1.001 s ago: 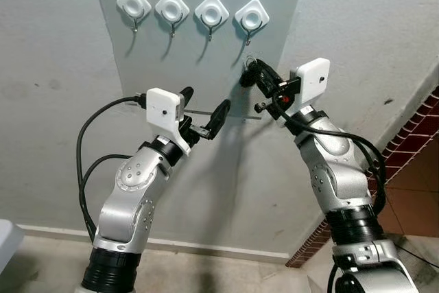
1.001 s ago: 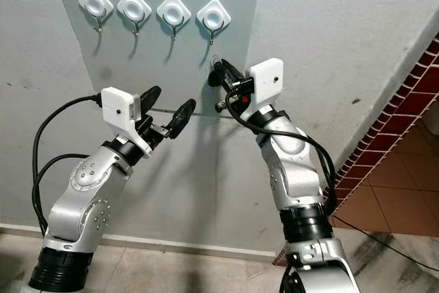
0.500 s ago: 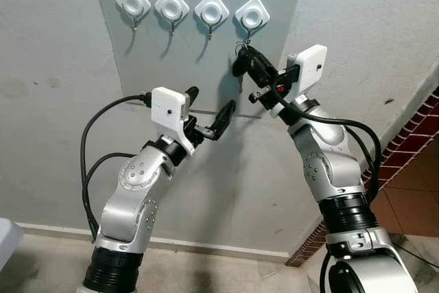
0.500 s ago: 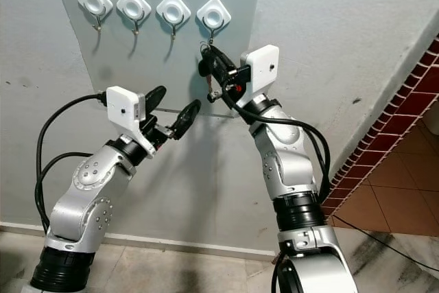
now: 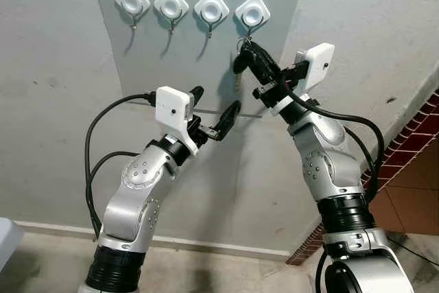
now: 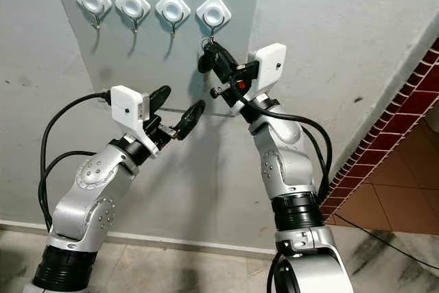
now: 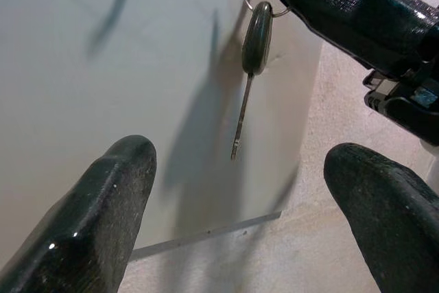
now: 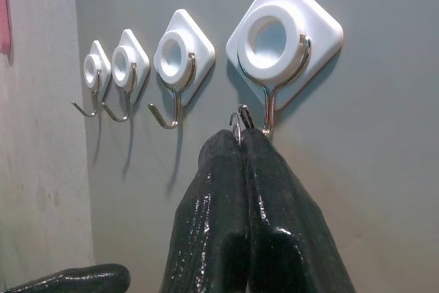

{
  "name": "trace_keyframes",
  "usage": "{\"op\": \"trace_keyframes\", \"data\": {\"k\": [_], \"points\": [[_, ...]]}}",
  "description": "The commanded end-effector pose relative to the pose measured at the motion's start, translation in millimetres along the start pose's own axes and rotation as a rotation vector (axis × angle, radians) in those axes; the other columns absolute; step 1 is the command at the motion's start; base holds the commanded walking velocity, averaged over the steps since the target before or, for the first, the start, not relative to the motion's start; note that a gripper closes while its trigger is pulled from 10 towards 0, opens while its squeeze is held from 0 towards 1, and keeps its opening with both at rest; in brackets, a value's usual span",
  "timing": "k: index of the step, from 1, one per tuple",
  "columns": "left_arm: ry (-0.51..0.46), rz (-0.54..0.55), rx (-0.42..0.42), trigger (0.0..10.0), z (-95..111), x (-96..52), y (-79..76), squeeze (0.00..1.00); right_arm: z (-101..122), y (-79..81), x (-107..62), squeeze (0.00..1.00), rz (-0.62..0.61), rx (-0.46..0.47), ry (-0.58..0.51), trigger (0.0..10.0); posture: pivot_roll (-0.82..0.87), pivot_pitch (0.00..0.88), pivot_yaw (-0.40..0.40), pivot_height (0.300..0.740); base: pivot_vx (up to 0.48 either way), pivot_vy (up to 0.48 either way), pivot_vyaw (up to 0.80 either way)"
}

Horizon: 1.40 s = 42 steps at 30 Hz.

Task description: Hang keys on a hook

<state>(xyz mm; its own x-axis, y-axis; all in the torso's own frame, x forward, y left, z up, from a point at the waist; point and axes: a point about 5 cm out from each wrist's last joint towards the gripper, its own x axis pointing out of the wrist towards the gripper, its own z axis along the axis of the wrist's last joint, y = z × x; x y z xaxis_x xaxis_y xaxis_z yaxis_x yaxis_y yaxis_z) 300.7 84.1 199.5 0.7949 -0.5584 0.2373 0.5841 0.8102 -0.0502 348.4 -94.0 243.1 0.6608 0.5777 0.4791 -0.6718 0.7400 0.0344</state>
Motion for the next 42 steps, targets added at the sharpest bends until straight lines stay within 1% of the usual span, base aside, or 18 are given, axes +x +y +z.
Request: {"op": "trace_keyframes", "data": {"k": [1, 6, 8, 15, 26, 31, 33, 34, 37, 40, 42], "points": [[-0.016, -0.017, 0.007, 10.0, 5.8, 2.0, -2.8, 0.00, 19.0, -1.8, 4.3, 0.00, 0.013, -0.027, -0.074, 10.0, 0.04, 0.049, -0.028, 0.740, 0.000, 0.000, 0.00], [-0.014, -0.018, 0.007, 10.0, 5.1, 1.5, -3.4, 0.00, 20.9, 1.6, 2.9, 0.00, 0.046, -0.018, -0.095, 10.0, 0.04, 0.051, -0.027, 0.740, 0.000, 0.000, 0.00], [-0.014, -0.016, 0.005, 10.0, 5.3, 1.3, -3.1, 0.00, 21.8, 1.5, 3.6, 0.00, 0.033, -0.002, -0.101, 10.0, 0.04, 0.050, -0.027, 0.740, 0.000, 0.000, 0.00], [-0.012, -0.020, 0.006, 10.0, 4.4, 1.6, -3.8, 0.00, 26.7, 6.6, 6.4, 0.00, 0.058, -0.014, -0.129, 10.0, 0.04, 0.047, -0.026, 0.740, 0.000, 0.000, 0.00], [-0.013, -0.023, 0.007, 10.0, 4.2, 2.1, -3.9, 0.00, 28.0, 11.8, 7.0, 0.00, 0.095, -0.015, -0.132, 10.0, 0.04, 0.040, -0.025, 0.740, 0.000, 0.000, 0.00], [-0.014, -0.024, 0.007, 10.0, 4.5, 2.4, -3.9, 0.00, 23.2, 14.1, 5.2, 0.00, 0.119, -0.045, -0.092, 10.0, 0.04, 0.040, -0.025, 0.740, 0.000, 0.000, 0.00], [-0.015, -0.024, 0.005, 10.0, 4.8, 2.8, -3.9, 0.00, 17.4, 14.2, 3.1, 0.00, 0.125, -0.055, -0.062, 10.0, 0.04, 0.040, -0.025, 0.740, 0.000, 0.000, 0.00], [-0.016, -0.025, 0.002, 10.0, 5.2, 3.2, -3.9, 0.00, 10.9, 15.5, 0.7, 0.00, 0.138, -0.057, -0.025, 10.0, 0.04, 0.040, -0.025, 0.740, 0.000, 0.000, 0.00], [-0.017, -0.024, 0.000, 10.0, 5.5, 3.2, -3.6, 0.00, 4.4, 17.7, -1.5, 0.00, 0.157, -0.065, 0.012, 10.0, 0.04, 0.042, -0.022, 0.740, 0.000, 0.000, 0.00], [-0.017, -0.022, -0.001, 10.0, 5.9, 3.2, -3.4, 0.00, 2.0, 19.6, -2.4, 0.00, 0.169, -0.049, 0.026, 10.0, 0.04, 0.046, -0.022, 0.740, 0.000, 0.000, 0.00], [-0.016, -0.020, -0.004, 10.0, 5.8, 2.9, -3.2, 0.00, 3.4, 21.6, -2.1, 0.00, 0.178, -0.037, 0.012, 10.0, 0.04, 0.046, -0.021, 0.740, 0.000, 0.000, 0.00]]}}
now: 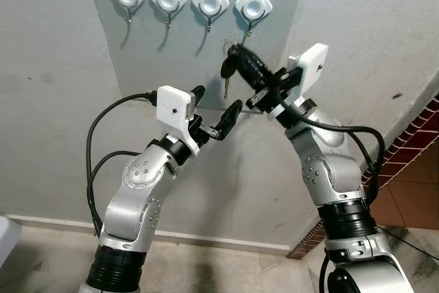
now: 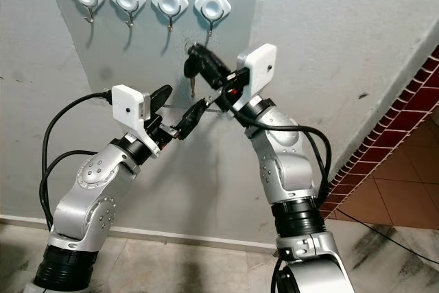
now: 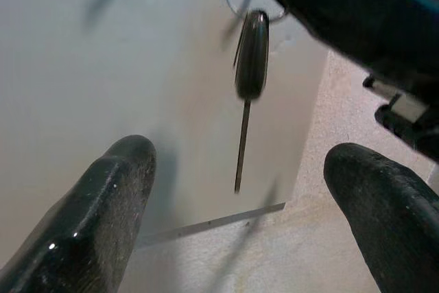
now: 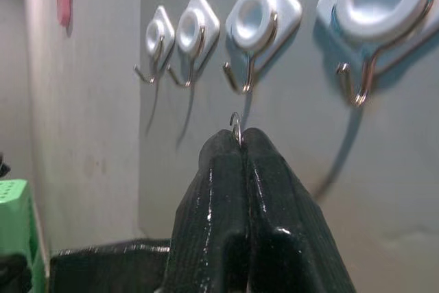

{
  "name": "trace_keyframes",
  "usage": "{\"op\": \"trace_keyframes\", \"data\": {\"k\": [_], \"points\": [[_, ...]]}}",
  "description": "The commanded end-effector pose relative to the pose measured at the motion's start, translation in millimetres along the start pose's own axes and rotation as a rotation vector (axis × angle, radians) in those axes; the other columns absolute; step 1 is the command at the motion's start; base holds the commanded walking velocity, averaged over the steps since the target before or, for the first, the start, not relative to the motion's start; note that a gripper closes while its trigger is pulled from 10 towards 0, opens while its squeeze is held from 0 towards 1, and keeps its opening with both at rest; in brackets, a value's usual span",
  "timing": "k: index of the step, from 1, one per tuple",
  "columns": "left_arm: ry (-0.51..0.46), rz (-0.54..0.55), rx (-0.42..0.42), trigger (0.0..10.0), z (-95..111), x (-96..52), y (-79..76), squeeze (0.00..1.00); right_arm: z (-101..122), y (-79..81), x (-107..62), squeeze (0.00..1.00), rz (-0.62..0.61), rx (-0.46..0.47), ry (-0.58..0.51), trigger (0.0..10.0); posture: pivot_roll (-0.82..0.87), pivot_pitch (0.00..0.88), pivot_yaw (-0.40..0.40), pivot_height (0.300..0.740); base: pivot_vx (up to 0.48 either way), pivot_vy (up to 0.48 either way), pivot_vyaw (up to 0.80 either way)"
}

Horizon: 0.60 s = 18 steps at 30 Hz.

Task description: Hang keys on a hook

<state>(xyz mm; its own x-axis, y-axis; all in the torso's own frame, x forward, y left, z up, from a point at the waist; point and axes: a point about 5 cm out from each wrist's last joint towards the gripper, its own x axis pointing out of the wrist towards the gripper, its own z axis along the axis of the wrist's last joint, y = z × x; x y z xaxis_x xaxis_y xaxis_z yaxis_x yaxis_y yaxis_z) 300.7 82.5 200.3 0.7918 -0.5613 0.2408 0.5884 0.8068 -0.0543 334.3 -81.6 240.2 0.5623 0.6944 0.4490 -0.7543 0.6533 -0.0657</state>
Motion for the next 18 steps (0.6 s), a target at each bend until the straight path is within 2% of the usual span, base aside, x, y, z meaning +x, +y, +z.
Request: {"op": "trace_keyframes", "data": {"k": [1, 9, 18], "points": [[-0.013, -0.015, 0.002, 10.0, 5.2, 1.7, -1.8, 0.00, 7.1, 2.7, 2.0, 0.00, 0.022, 0.005, -0.030, 10.0, 0.04, 0.046, -0.021, 0.740, 0.000, 0.000, 0.00], [-0.011, -0.011, 0.003, 10.0, 5.5, 0.9, -0.8, 0.00, 23.5, -3.4, 5.8, 0.00, -0.019, 0.091, -0.135, 10.0, 0.05, 0.050, -0.021, 0.740, 0.000, 0.000, 0.00], [-0.011, -0.013, 0.002, 10.0, 5.8, 1.2, -0.8, 0.00, 31.8, -10.4, 6.3, 0.00, -0.059, 0.155, -0.181, 10.0, 0.04, 0.050, -0.019, 0.740, 0.000, 0.000, 0.00]]}}
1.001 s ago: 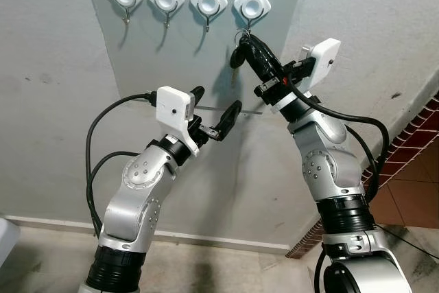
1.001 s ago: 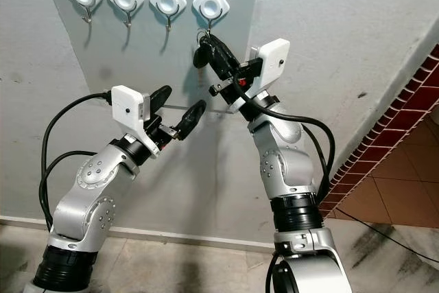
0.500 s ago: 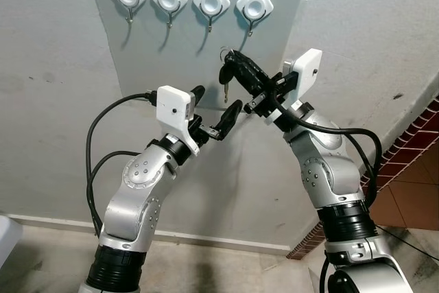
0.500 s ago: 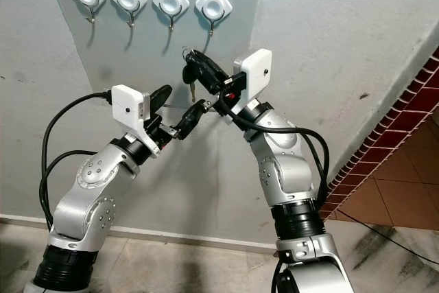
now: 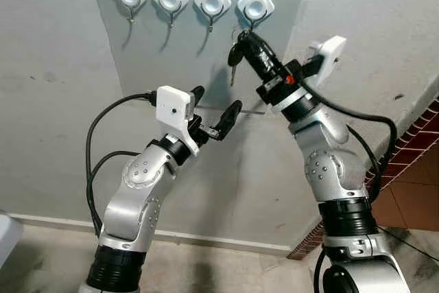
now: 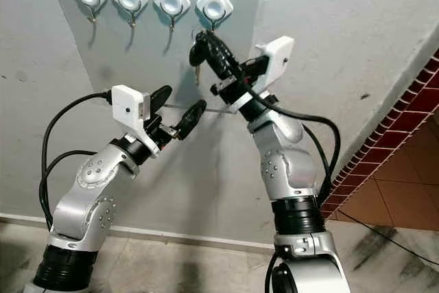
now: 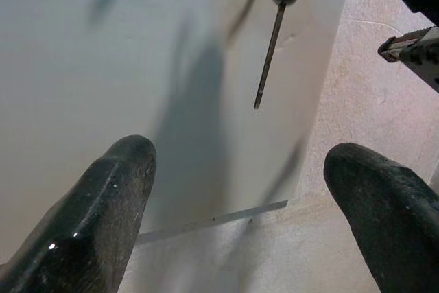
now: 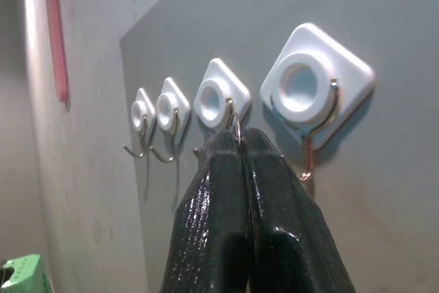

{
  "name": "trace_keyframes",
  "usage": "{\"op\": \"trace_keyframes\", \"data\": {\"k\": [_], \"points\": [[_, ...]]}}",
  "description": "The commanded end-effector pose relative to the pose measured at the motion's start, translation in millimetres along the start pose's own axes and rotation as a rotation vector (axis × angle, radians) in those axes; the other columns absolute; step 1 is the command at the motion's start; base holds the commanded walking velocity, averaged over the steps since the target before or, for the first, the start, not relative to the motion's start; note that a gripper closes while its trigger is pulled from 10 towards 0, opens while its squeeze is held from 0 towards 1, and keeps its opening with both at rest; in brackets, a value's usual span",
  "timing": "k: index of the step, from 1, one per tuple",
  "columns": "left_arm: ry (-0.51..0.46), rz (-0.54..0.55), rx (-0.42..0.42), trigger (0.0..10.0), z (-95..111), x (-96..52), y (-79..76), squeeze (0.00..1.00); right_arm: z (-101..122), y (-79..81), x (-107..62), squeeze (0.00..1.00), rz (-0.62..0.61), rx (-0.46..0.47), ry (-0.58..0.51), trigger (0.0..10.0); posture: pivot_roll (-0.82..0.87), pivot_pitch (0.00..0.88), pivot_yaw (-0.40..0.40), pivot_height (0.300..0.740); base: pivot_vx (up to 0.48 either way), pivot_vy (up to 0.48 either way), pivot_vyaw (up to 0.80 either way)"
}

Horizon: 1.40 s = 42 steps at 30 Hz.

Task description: Hang keys on a hook

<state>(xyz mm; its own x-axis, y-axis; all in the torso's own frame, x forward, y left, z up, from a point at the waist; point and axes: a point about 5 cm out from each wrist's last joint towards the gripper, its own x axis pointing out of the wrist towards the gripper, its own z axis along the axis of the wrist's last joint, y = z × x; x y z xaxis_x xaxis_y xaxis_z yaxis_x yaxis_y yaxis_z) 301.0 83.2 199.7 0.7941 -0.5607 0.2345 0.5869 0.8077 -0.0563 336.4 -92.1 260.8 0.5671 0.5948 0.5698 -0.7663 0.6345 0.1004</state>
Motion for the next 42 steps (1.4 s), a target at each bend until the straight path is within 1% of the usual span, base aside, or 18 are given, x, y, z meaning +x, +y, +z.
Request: {"op": "trace_keyframes", "data": {"k": [1, 3, 5, 7, 9, 10, 11, 12, 13, 18, 28, 38, 42], "points": [[-0.018, -0.016, 0.002, 10.0, 6.7, 1.8, -1.8, 0.00, 11.0, -0.7, 4.2, 0.00, -0.005, 0.033, -0.044, 10.0, 0.04, 0.050, -0.019, 0.740, 0.000, 0.000, 0.00], [-0.018, -0.017, 0.004, 10.0, 6.8, 2.0, -1.9, 0.00, 11.0, -2.9, 3.4, 0.00, -0.024, 0.074, -0.050, 10.0, 0.04, 0.050, -0.019, 0.740, 0.000, 0.000, 0.00], [-0.018, -0.017, 0.006, 10.0, 6.7, 1.9, -1.7, 0.00, 10.9, -3.0, 3.3, 0.00, -0.025, 0.077, -0.050, 10.0, 0.04, 0.052, -0.019, 0.740, 0.000, 0.000, 0.00], [-0.019, -0.015, 0.003, 10.0, 6.8, 2.0, -1.5, 0.00, 9.9, -4.3, 2.3, 0.00, -0.038, 0.125, -0.055, 10.0, 0.04, 0.052, -0.019, 0.740, 0.000, 0.000, 0.00], [-0.019, -0.015, 0.004, 10.0, 6.9, 2.0, -1.5, 0.00, 9.6, -4.7, 2.1, 0.00, -0.042, 0.139, -0.056, 10.0, 0.04, 0.052, -0.019, 0.740, 0.000, 0.000, 0.00], [-0.020, -0.014, 0.004, 10.0, 7.1, 2.0, -1.5, 0.00, 8.5, -5.5, 0.8, 0.00, -0.048, 0.188, -0.060, 10.0, 0.04, 0.052, -0.019, 0.740, 0.000, 0.000, 0.00], [-0.020, -0.014, 0.004, 10.0, 7.1, 2.0, -1.5, 0.00, 8.5, -5.5, 0.8, 0.00, -0.048, 0.188, -0.060, 10.0, 0.04, 0.052, -0.019, 0.740, 0.000, 0.000, 0.00], [-0.020, -0.014, 0.004, 10.0, 7.1, 1.9, -1.4, 0.00, 7.0, -5.6, -0.5, 0.00, -0.047, 0.244, -0.061, 10.0, 0.05, 0.052, -0.019, 0.740, 0.000, 0.000, 0.00], [-0.020, -0.013, 0.004, 10.0, 7.1, 2.0, -1.3, 0.00, 6.4, -5.4, -0.9, 0.00, -0.045, 0.262, -0.060, 10.0, 0.05, 0.052, -0.019, 0.740, 0.000, 0.000, 0.00], [-0.020, -0.012, 0.005, 10.0, 7.5, 1.9, -1.2, 0.00, 3.7, -7.1, -3.0, 0.00, -0.062, 0.318, -0.067, 10.0, 0.05, 0.051, -0.019, 0.740, 0.000, 0.000, 0.00], [-0.020, -0.006, 0.008, 10.0, 8.2, 0.6, -0.2, 0.00, -0.3, -10.9, -6.2, 0.00, -0.093, 0.333, -0.068, 10.0, 0.06, 0.051, -0.019, 0.740, 0.000, 0.000, 0.00], [-0.024, -0.008, 0.008, 10.0, 9.1, 0.7, -0.5, 0.00, -7.6, -26.4, -14.1, 0.00, -0.200, 0.352, -0.068, 10.0, 0.06, 0.044, -0.017, 0.740, 0.000, 0.000, 0.00], [-0.024, -0.009, 0.008, 10.0, 9.3, 0.9, -0.7, 0.00, -9.6, -29.0, -15.9, 0.00, -0.220, 0.370, -0.071, 10.0, 0.06, 0.044, -0.017, 0.740, 0.000, 0.000, 0.00]]}}
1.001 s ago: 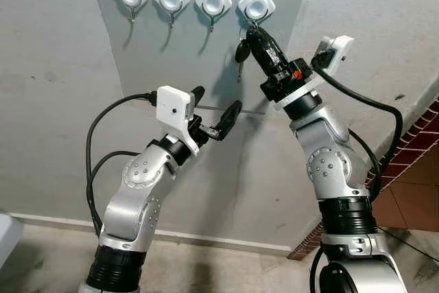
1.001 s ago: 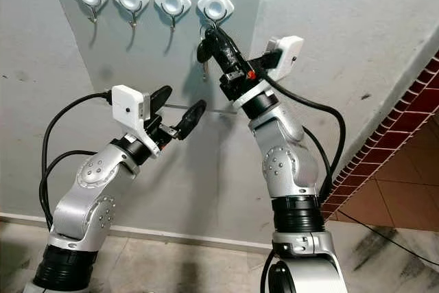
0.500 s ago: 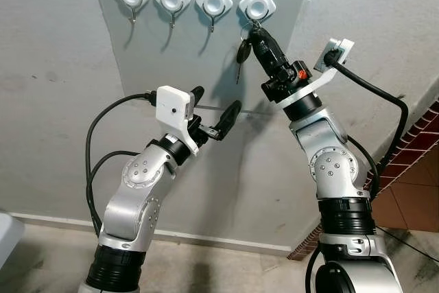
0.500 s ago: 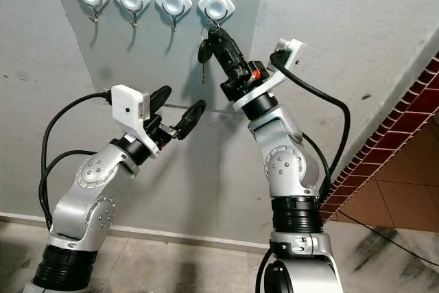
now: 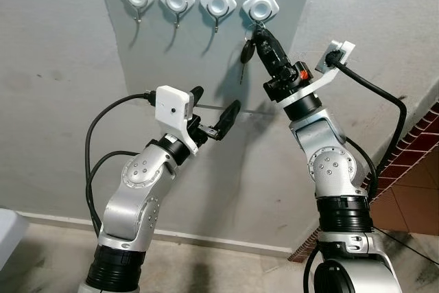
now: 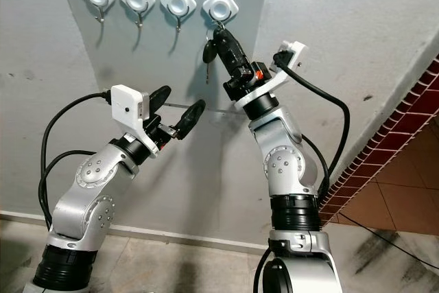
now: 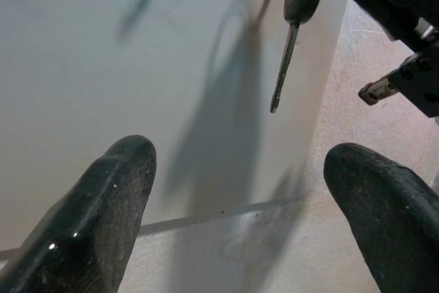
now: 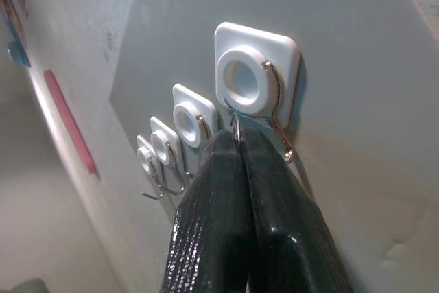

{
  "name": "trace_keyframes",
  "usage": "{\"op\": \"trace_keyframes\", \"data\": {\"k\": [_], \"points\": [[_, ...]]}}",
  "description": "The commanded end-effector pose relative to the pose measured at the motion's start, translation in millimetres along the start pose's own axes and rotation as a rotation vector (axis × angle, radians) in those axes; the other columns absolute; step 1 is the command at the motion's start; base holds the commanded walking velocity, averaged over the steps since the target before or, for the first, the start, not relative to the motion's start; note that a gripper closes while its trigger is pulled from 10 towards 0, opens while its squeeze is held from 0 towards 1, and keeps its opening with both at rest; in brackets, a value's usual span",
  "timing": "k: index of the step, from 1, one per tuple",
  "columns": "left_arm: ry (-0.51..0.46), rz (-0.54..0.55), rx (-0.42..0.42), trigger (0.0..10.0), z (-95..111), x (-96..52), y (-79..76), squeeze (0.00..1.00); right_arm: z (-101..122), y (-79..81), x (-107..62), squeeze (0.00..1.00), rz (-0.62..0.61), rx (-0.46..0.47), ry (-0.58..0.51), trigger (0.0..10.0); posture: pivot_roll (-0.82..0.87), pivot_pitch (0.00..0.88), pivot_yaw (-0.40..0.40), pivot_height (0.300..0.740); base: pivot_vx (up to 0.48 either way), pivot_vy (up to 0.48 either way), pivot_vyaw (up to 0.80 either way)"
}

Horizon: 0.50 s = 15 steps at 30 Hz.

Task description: Hang keys on a hook

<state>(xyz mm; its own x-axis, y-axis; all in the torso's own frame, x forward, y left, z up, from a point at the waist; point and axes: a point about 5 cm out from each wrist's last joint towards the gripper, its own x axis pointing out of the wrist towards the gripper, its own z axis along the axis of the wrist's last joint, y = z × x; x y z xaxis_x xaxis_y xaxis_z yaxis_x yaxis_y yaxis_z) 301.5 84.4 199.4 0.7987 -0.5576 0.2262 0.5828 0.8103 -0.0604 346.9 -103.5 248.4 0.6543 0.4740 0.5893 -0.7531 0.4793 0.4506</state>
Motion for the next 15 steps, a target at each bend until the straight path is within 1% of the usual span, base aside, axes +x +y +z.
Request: {"op": "trace_keyframes", "data": {"k": [1, 2, 8, 12, 15], "points": [[-0.032, -0.015, 0.011, 10.0, 9.3, 1.0, -2.1, 0.00, 2.8, -14.1, -6.9, 0.00, -0.092, 0.012, -0.013, 10.0, 0.06, 0.043, -0.018, 0.740, 0.000, 0.000, 0.00], [-0.034, -0.013, 0.008, 10.0, 9.9, 1.1, -2.0, 0.00, 1.1, -17.4, -8.8, 0.00, -0.111, 0.030, -0.012, 10.0, 0.06, 0.043, -0.019, 0.740, 0.000, 0.000, 0.00], [-0.037, -0.012, 0.007, 10.0, 10.7, 0.7, -2.1, 0.00, -2.7, -23.4, -12.3, 0.00, -0.147, 0.114, -0.030, 10.0, 0.06, 0.043, -0.020, 0.740, 0.000, 0.000, 0.00], [-0.038, -0.012, 0.005, 10.0, 11.0, 0.1, -2.5, 0.00, -4.2, -24.3, -12.7, 0.00, -0.152, 0.119, -0.027, 10.0, 0.06, 0.046, -0.019, 0.740, 0.000, 0.000, 0.00], [-0.037, -0.011, 0.003, 10.0, 10.8, 0.0, -2.6, 0.00, -4.5, -23.9, -12.5, 0.00, -0.146, 0.106, -0.020, 10.0, 0.06, 0.050, -0.019, 0.740, 0.000, 0.000, 0.00]]}}
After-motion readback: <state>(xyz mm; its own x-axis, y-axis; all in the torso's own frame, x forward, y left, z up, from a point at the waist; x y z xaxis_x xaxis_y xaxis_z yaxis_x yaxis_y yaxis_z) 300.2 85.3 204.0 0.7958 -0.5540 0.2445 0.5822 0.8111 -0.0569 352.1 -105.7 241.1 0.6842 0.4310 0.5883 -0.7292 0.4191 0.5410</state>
